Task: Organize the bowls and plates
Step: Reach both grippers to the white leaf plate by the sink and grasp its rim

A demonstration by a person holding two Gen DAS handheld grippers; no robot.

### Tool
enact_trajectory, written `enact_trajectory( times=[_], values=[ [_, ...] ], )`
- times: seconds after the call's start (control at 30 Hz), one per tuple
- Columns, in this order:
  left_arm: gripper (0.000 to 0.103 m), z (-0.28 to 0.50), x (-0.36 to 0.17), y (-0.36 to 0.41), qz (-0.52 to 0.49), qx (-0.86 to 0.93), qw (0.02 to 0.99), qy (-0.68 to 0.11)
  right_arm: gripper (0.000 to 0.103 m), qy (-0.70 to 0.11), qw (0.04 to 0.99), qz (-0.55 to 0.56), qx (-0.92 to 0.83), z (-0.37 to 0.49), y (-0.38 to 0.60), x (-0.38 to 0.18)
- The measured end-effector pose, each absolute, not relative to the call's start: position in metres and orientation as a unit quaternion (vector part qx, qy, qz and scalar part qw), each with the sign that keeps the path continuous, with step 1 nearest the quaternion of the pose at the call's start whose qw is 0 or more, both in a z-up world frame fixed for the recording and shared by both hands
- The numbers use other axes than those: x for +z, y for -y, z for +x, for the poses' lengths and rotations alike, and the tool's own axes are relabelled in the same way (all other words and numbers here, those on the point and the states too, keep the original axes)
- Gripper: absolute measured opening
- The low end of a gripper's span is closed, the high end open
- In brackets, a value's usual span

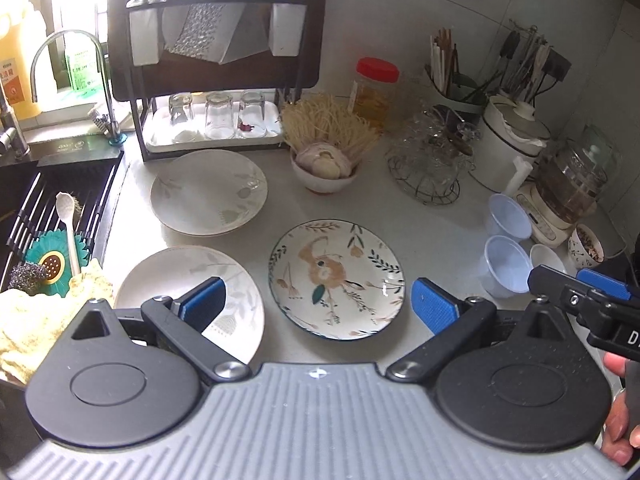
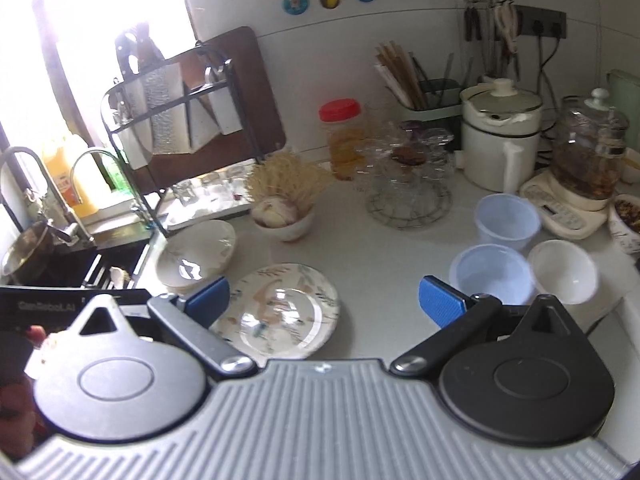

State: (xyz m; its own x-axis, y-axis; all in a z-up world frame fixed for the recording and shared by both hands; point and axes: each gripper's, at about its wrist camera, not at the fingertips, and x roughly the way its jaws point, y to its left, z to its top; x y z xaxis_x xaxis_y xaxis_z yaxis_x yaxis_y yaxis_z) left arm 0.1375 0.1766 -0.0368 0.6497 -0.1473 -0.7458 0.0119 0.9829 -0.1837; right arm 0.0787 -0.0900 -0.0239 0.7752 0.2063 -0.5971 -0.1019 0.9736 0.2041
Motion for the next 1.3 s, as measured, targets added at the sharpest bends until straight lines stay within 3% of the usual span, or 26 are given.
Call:
enact_trajectory(
  times=[0.47, 0.7, 0.8, 1.0, 1.13, 1.3],
  values=[
    [0.101, 0.191, -0.114, -0.300, -0.072, -0.059, 0.873, -0.479, 0.103, -0.388, 0.905, 0.145, 0.097, 0.109, -0.003, -0.071],
    [0.099, 0.204, -0.151, -0.349, -0.072, -0.073, 0.863, -0.494, 0.095, -0.439, 0.877, 0.184, 0.063, 0.124, -0.036, -0.116],
    [0.085, 0.208, -0.167, -0.359, -0.064, -0.090, 0.856, -0.504, 0.080, -0.460, 0.864, 0.197, 0.056, 0.128, -0.046, -0.136],
    [0.063, 0.216, -0.205, -0.381, -0.081, -0.090, 0.838, -0.532, 0.071, -0.486, 0.845, 0.211, 0.069, 0.131, -0.068, -0.166],
    [0.049, 0.220, -0.218, -0.390, -0.086, -0.094, 0.834, -0.538, 0.052, -0.495, 0.840, 0.210, 0.072, 0.137, -0.082, -0.181],
    [0.036, 0.225, -0.226, -0.393, -0.088, -0.105, 0.829, -0.542, 0.048, -0.498, 0.841, 0.195, 0.076, 0.142, -0.088, -0.194]
  ],
)
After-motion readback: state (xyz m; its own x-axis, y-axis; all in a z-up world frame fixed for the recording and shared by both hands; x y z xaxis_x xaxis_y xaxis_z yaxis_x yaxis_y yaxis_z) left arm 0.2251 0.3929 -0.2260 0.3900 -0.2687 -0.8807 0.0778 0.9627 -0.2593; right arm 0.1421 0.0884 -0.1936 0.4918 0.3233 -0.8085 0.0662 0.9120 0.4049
